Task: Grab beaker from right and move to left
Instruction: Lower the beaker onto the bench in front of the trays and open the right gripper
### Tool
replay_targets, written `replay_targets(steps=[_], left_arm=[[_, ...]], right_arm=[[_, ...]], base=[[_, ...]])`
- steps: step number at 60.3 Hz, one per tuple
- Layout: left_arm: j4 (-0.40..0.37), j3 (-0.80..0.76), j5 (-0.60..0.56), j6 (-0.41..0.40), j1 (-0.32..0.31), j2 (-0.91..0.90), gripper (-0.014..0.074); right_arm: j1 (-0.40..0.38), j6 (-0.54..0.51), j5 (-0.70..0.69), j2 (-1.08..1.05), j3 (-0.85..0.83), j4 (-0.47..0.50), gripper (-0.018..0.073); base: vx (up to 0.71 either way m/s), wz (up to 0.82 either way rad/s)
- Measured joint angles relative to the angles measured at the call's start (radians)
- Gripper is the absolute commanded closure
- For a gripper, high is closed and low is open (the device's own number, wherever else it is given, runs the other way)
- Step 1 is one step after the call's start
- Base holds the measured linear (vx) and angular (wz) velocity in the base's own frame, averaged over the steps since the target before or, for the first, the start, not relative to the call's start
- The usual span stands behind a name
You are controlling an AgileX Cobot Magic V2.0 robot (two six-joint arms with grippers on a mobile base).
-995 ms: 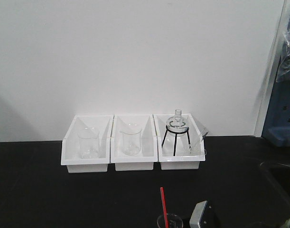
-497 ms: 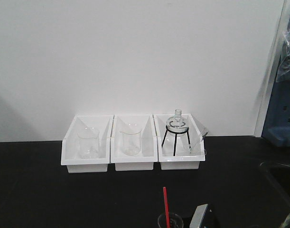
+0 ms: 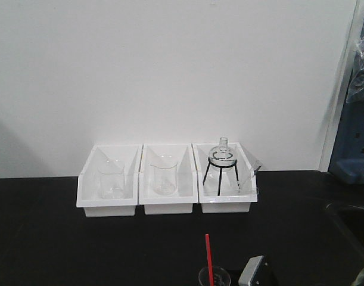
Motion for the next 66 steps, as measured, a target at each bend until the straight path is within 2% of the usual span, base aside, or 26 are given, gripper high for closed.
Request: replay_targets(steps=[28,40,45,53,60,66], left_arm=[[0.0,0.0,0.0,0.0,0.0,0.0,0.0603],[0.0,0.0,0.0,0.0,0.0,0.0,0.0603],[0.0,0.0,0.0,0.0,0.0,0.0,0.0603],[0.0,0.0,0.0,0.0,0.0,0.0,0.0603],[0.0,0.0,0.0,0.0,0.0,0.0,0.0603],[0.0,0.0,0.0,0.0,0.0,0.0,0.0603]], right_arm=[[0.0,0.01,0.003,-0.108,0.203,0.098,-0.01],[0.0,0.007,0.024,-0.234,0.306,0.14,-0.0027],[0.0,0.006,0.065,-0.305,0.346,0.146,0.0029],[0.0,0.004,0.176,-0.465,0.403,0.147,0.0172],[0.0,0.027,0.297,-0.638,0.435,0.144,0.0344],[0.0,0.116,0.424,-0.825,0.442,0.141,0.0496]], base=[[0.0,0.0],[0.0,0.0],[0.0,0.0],[0.0,0.0],[0.0,0.0],[0.0,0.0]])
